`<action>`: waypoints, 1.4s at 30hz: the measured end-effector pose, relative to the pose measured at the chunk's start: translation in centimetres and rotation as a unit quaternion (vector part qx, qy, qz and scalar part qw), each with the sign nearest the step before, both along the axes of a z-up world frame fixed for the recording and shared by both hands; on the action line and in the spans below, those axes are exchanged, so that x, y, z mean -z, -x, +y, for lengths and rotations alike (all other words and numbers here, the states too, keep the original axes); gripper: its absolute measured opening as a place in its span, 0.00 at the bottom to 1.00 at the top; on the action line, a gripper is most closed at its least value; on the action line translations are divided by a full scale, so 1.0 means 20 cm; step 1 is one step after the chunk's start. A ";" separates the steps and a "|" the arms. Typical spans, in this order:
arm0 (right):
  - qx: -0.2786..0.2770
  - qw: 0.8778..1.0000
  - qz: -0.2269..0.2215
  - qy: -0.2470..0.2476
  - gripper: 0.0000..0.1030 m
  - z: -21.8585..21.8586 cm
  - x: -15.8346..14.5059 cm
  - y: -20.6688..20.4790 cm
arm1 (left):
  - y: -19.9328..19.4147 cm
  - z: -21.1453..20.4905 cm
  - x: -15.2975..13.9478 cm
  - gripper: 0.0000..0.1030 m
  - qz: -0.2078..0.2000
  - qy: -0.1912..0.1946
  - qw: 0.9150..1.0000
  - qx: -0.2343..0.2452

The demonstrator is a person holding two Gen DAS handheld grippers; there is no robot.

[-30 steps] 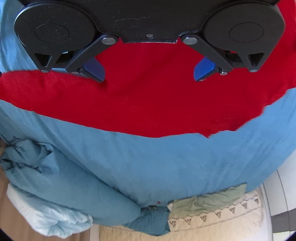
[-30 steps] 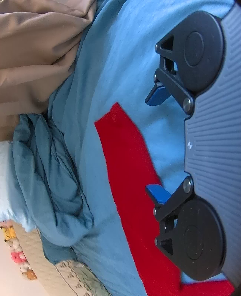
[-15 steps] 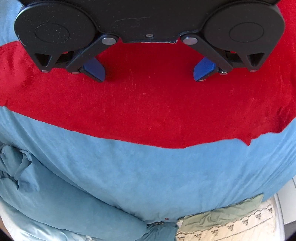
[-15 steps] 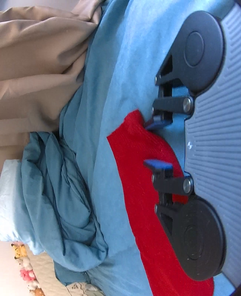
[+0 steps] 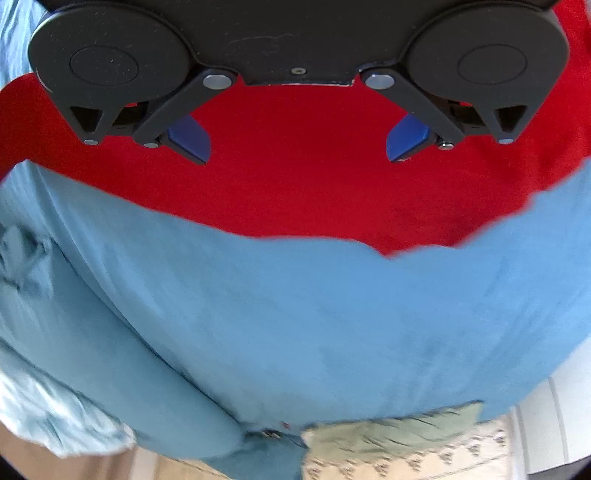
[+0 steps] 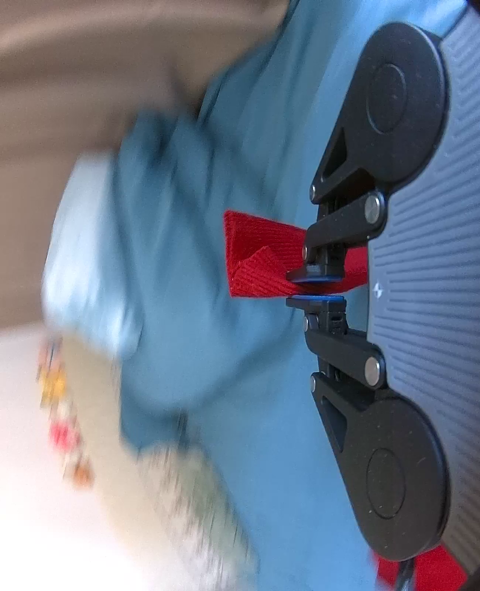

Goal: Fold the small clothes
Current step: 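Fold the held sleeve across the sweater body and open the right tool, then grasp the other sleeve with the left tool and fold it across the body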

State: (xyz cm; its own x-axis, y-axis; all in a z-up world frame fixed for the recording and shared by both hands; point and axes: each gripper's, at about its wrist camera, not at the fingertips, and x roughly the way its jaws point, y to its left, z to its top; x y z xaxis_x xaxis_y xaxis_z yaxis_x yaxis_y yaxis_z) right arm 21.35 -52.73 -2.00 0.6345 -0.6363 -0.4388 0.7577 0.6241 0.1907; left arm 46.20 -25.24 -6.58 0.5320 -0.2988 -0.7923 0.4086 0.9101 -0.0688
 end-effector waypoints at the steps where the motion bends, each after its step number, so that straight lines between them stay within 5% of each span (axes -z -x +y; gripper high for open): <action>1: -0.027 0.999 -0.015 -0.006 0.21 0.05 -0.05 -0.08 | -0.01 0.07 -0.04 1.00 -0.006 0.000 1.000 -0.008; 4: -0.127 0.990 -0.055 -0.037 0.21 0.27 -0.12 -0.37 | -0.05 0.31 -0.11 1.00 -0.017 0.003 0.999 -0.032; 8: -0.245 0.965 -0.067 -0.070 0.21 0.64 0.00 -0.71 | -0.07 0.64 -0.10 1.00 -0.027 -0.002 0.997 -0.077; 15: -0.338 0.934 0.020 -0.116 0.21 1.14 0.52 -0.99 | -0.11 1.09 0.08 0.98 0.008 0.009 0.990 -0.137; 20: -0.371 0.922 0.068 -0.084 0.22 1.29 0.68 -1.00 | -0.05 1.16 0.16 0.98 0.022 0.023 0.990 -0.135; 23: -0.396 0.912 0.082 -0.067 0.28 1.35 0.69 -0.98 | -0.02 1.10 0.18 0.98 0.030 0.021 0.992 -0.120; 25: -0.416 0.903 0.097 -0.052 0.62 1.37 0.68 -0.96 | 0.01 1.04 0.18 0.98 0.034 0.026 0.993 -0.110; 26: -0.419 0.901 0.103 -0.040 0.68 1.38 0.66 -0.94 | 0.02 1.02 0.19 0.98 0.034 0.026 0.993 -0.108; 30: -0.411 0.904 0.114 0.012 0.86 1.30 0.54 -0.80 | 0.04 0.89 0.20 0.98 0.044 0.035 0.996 -0.075; 34: -0.360 0.924 0.126 0.015 0.97 1.11 0.44 -0.63 | 0.07 0.75 0.21 0.89 0.050 0.044 0.997 -0.044; 42: -0.253 0.950 0.184 0.017 1.00 0.84 0.44 -0.36 | 0.05 0.59 0.31 0.65 0.076 0.055 0.994 -0.058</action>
State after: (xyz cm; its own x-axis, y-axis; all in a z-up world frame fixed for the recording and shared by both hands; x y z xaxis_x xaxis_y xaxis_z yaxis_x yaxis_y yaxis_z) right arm 28.55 -35.86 -10.86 0.6700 -0.3090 -0.6749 0.3712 0.9269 -0.0559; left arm 45.15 -13.35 -12.80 0.4436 -0.3329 -0.8321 0.2793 0.9336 -0.2246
